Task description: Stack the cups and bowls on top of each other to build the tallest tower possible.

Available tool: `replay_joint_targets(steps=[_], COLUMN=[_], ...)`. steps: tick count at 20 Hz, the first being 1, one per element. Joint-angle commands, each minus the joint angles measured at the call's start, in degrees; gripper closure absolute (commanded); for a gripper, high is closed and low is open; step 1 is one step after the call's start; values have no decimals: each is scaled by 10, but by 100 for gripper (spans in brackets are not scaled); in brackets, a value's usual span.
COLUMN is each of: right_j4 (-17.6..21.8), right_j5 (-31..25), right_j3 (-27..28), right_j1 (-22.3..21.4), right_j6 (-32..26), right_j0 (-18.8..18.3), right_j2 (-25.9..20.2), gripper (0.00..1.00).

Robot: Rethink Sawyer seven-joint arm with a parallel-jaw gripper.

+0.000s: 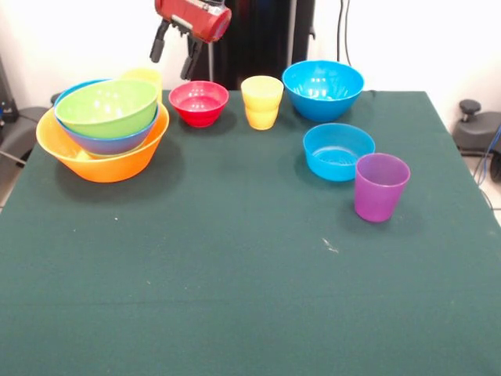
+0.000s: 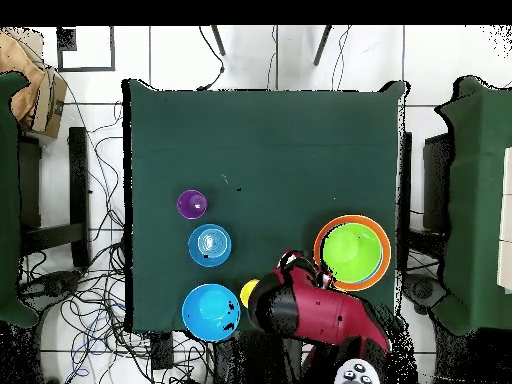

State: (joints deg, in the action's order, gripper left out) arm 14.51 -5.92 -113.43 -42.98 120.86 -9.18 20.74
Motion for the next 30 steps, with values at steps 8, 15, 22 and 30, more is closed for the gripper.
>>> replay_joint_targets(steps=[8,15,22,30], right_j4=[-47,-66,-79,-47], right_j5=[17,20,33,79], right_j3=[-53,-46,-37,-56], right_j1=[-25,-21,-4,15], right_j6=[87,102,103,86], right_j0=[-34,-2,13,39], right_j2=[-149,-117,-101,-56], gripper=[0,0,0,0])
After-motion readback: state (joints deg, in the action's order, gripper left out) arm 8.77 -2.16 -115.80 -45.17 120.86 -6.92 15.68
